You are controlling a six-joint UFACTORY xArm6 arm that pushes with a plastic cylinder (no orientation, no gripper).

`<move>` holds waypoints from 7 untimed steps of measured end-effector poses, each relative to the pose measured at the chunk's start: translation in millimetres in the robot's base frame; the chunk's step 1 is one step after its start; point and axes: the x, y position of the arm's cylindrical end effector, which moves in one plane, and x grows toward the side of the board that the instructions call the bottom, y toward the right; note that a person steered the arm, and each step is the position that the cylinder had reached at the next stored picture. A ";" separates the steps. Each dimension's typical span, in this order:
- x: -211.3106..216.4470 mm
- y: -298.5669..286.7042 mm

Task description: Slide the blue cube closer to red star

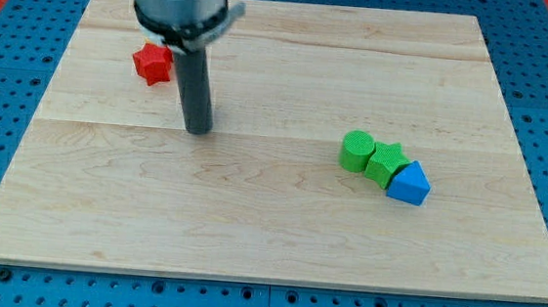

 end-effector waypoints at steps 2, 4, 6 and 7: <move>-5.3 44.7; -21.9 5.4; -55.6 -8.8; -55.0 -13.7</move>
